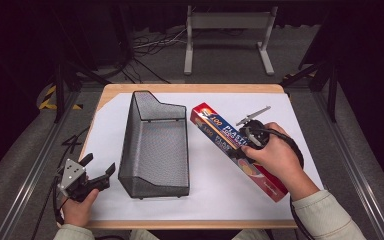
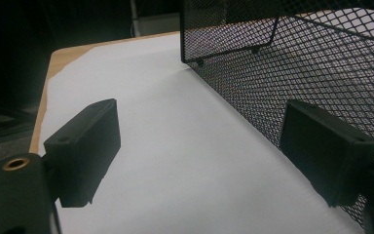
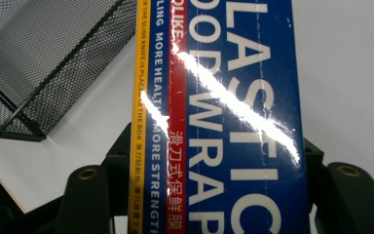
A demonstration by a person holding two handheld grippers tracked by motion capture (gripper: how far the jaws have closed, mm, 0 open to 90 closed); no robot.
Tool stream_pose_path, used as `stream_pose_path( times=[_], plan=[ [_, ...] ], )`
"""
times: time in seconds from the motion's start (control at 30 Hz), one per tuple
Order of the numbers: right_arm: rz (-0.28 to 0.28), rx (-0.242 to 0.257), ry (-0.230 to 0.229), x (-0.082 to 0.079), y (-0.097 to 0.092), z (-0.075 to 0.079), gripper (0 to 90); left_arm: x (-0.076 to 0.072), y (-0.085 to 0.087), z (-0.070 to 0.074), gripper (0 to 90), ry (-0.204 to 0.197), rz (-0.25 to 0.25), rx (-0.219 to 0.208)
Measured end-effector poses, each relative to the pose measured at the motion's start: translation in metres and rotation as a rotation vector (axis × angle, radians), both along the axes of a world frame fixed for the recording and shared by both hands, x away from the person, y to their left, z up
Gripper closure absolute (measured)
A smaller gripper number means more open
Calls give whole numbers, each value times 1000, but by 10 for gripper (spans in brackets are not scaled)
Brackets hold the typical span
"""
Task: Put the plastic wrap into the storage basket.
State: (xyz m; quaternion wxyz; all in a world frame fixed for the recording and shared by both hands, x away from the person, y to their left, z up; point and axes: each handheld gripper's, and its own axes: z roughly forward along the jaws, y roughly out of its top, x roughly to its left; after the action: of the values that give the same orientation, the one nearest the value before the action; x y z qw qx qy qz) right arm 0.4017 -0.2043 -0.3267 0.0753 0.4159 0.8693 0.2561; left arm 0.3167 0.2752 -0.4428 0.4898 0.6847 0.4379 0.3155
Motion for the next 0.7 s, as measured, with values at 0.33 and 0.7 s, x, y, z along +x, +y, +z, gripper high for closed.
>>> stream_pose_path(
  times=[0.33, 0.7],
  plan=[
    [27, 7, -12, 4, 35, 14, 397, -8, 4, 1, 154, -7, 2, -9],
    [70, -11, -12, 8, 77, 24, 397, -9, 5, 0, 152, -6, 7, -6]
  ],
)
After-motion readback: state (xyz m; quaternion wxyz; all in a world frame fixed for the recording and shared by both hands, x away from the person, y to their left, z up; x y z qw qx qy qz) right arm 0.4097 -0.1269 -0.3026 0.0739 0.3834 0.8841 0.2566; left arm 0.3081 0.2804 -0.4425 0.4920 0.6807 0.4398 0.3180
